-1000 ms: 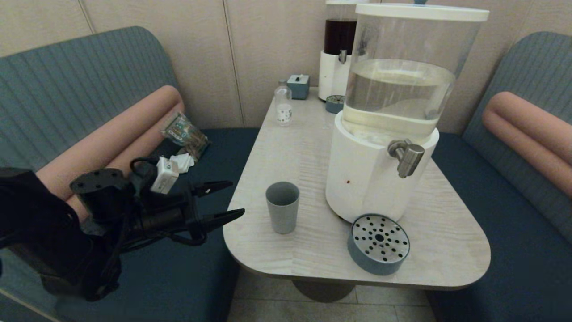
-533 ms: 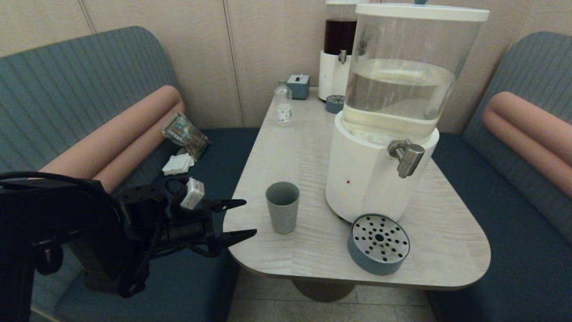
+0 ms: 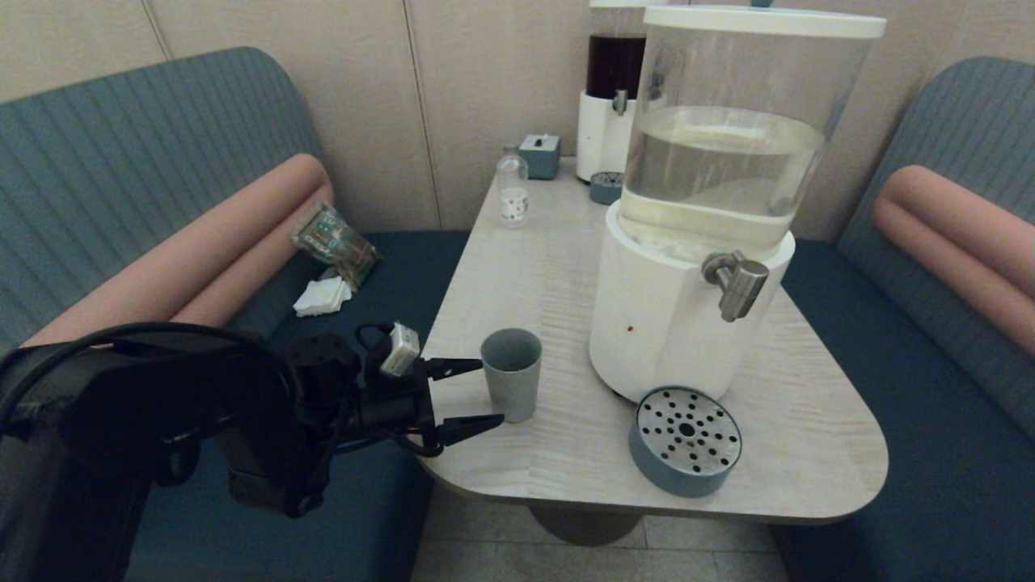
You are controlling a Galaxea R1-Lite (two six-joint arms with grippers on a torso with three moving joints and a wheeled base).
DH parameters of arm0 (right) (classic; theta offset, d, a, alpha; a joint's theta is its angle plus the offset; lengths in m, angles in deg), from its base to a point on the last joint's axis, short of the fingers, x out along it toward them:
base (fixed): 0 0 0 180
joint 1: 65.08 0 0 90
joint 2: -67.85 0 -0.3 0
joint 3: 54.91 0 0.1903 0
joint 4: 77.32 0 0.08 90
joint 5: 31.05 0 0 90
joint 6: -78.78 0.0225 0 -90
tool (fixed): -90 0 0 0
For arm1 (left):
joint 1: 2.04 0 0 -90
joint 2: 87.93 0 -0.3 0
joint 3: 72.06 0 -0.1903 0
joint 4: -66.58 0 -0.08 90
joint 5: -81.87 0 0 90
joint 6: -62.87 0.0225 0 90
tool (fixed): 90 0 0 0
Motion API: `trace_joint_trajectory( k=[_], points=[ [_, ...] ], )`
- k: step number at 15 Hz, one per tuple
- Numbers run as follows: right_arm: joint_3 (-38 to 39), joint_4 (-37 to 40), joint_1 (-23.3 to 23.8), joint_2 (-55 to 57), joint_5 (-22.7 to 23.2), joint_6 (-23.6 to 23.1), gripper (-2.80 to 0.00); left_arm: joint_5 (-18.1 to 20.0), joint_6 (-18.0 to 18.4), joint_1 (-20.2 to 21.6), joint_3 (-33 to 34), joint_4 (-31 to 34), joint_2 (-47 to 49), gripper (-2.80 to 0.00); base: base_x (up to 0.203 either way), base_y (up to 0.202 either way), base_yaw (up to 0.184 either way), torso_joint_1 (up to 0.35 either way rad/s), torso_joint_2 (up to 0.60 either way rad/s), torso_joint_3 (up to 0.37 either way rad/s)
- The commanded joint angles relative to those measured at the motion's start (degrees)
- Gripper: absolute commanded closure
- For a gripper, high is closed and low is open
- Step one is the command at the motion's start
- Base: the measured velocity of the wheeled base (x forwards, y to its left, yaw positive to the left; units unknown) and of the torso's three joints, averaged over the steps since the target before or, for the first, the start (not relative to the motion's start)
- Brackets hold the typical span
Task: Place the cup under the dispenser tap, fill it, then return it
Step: Pick up the cup
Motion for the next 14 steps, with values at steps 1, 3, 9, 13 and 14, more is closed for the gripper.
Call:
trace_joint_trajectory(
  k=[1, 3, 9, 13, 14],
  points=[
    [0.8, 0.0, -0.1, 0.0, 0.0, 0.0, 0.0, -1.3, -0.1, -1.1, -2.6, -0.5, 2.5, -2.8, 0.0, 0.0, 0.0, 0.0, 0.0, 0.0],
    [0.8, 0.0, 0.0, 0.0, 0.0, 0.1, 0.0, -3.3, -0.2, -2.0, -5.0, -0.5, 4.0, -2.8, 0.0, 0.0, 0.0, 0.0, 0.0, 0.0],
    [0.8, 0.0, 0.0, 0.0, 0.0, 0.1, 0.0, -8.1, -1.0, -3.6, -10.2, -0.5, 6.3, -2.8, 0.0, 0.0, 0.0, 0.0, 0.0, 0.0],
    [0.8, 0.0, 0.0, 0.0, 0.0, 0.0, 0.0, -9.6, -1.6, -3.9, -10.6, -0.5, 6.2, 0.0, 0.0, 0.0, 0.0, 0.0, 0.0, 0.0],
    [0.8, 0.0, 0.0, 0.0, 0.0, 0.0, 0.0, -9.6, -1.6, -4.0, -10.2, -0.5, 5.8, 0.0, 0.0, 0.0, 0.0, 0.0, 0.0, 0.0]
  ],
)
